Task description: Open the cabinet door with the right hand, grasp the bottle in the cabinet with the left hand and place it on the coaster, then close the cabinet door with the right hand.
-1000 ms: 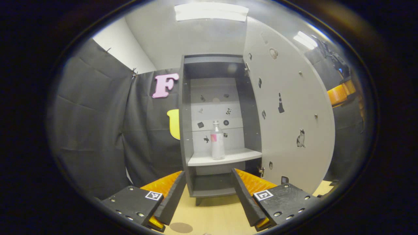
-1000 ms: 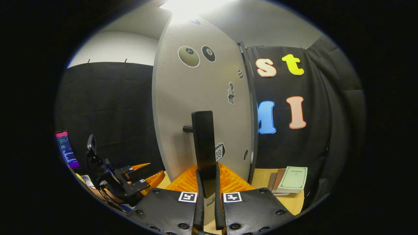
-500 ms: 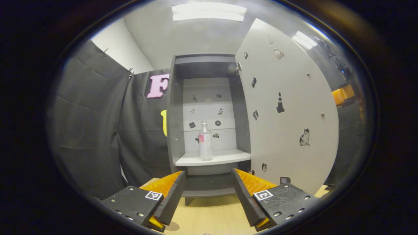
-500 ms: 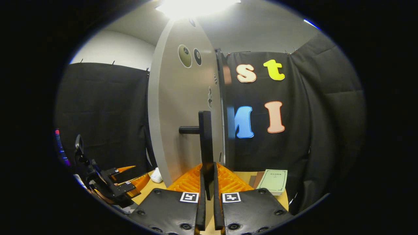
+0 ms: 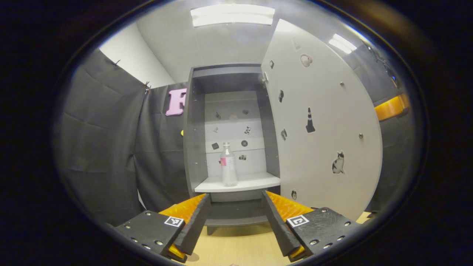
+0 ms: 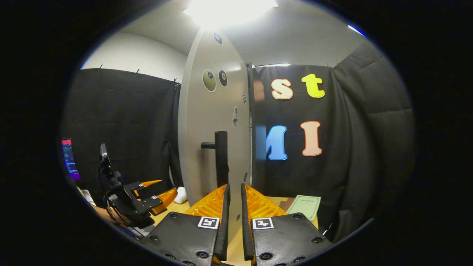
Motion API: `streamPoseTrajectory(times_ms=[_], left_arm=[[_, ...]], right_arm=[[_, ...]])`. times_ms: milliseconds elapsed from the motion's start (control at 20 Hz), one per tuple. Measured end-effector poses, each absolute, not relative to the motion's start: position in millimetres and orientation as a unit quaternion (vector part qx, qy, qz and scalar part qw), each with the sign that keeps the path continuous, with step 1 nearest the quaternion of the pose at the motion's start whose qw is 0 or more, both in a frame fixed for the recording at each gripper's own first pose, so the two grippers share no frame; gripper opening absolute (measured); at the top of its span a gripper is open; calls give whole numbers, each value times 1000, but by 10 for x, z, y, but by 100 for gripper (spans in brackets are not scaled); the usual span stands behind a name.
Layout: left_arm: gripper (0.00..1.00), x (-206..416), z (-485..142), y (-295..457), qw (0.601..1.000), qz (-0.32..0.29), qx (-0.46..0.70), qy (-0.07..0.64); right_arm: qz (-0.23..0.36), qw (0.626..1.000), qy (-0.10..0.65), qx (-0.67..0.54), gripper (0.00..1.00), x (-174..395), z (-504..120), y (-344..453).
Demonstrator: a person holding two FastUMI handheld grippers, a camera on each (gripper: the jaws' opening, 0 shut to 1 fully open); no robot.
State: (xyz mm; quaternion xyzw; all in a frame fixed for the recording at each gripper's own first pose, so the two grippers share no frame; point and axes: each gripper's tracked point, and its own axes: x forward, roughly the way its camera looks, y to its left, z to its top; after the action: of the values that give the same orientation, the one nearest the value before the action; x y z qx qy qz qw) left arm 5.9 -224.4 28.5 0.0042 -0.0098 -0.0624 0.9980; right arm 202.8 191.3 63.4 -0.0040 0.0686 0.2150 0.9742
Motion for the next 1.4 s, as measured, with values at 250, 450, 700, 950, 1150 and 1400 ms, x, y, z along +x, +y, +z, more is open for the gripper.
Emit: streamPoseTrajectory(times_ms=[250, 450, 700, 950, 1150, 1400], left_arm=[[84, 133, 450, -2316, 998, -65, 11, -5], [84, 327, 615, -2259, 998, -70, 1, 0], [84, 862, 724, -2110, 997, -72, -17, 8], [84, 1484, 788, -2108, 996, -90, -28, 7], [86, 1861, 641, -2163, 993, -105, -53, 23], [84, 2471, 409, -2157, 993, -108, -45, 33]], right_arm=[[162, 985, 64, 4, 80, 2048, 490, 1421], [101, 993, 61, -6, 96, 2144, 358, 1079], [63, 995, 82, 8, 93, 2211, 164, 885], [12, 996, 90, 4, 96, 2291, 129, 727], [-24, 996, 89, -1, 93, 2380, 140, 634], [-60, 994, 95, -2, 96, 2482, 82, 568]])
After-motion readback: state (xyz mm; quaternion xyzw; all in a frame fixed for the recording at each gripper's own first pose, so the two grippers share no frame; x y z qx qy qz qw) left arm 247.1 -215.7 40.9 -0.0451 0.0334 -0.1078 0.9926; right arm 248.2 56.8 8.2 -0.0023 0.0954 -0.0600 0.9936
